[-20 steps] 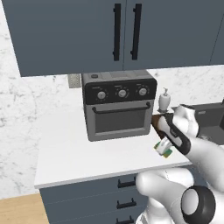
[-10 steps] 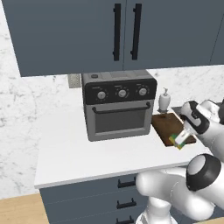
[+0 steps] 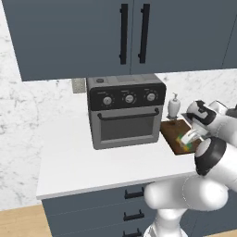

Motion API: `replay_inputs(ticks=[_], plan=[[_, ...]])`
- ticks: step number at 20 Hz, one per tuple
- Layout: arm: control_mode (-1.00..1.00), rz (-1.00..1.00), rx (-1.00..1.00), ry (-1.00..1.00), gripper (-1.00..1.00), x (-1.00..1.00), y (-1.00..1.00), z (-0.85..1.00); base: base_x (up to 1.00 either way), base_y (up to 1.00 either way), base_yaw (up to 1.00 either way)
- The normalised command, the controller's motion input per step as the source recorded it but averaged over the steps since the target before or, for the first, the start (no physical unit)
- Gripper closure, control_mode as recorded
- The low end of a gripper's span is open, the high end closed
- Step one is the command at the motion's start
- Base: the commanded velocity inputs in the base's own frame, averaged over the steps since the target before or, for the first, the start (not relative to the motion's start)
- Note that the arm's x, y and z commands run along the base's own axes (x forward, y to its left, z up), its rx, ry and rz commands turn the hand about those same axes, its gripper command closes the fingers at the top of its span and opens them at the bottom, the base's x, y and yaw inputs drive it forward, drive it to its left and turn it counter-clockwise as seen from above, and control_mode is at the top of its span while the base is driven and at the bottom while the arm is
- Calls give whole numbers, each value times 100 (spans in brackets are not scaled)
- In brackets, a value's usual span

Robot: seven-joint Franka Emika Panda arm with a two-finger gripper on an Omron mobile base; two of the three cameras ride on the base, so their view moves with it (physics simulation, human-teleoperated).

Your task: Pick up the sponge from the counter and clean the cutting board by briefly scrubbing or pressing down on the cutting board. Once finished, release the sponge.

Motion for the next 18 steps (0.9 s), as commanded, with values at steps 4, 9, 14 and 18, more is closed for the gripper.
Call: replay_inputs(ticks=[4, 9, 14, 18], plan=[[-100, 0, -6, 0, 100, 15, 0, -59, 0, 0, 0], [-100, -1, -1, 0, 100, 31, -1, -25, 0, 0, 0], [-100, -2, 0, 0, 100, 34, 0, -1, 0, 0, 0], [-100, 0, 0, -4, 100, 13, -8, -17, 0, 0, 0]])
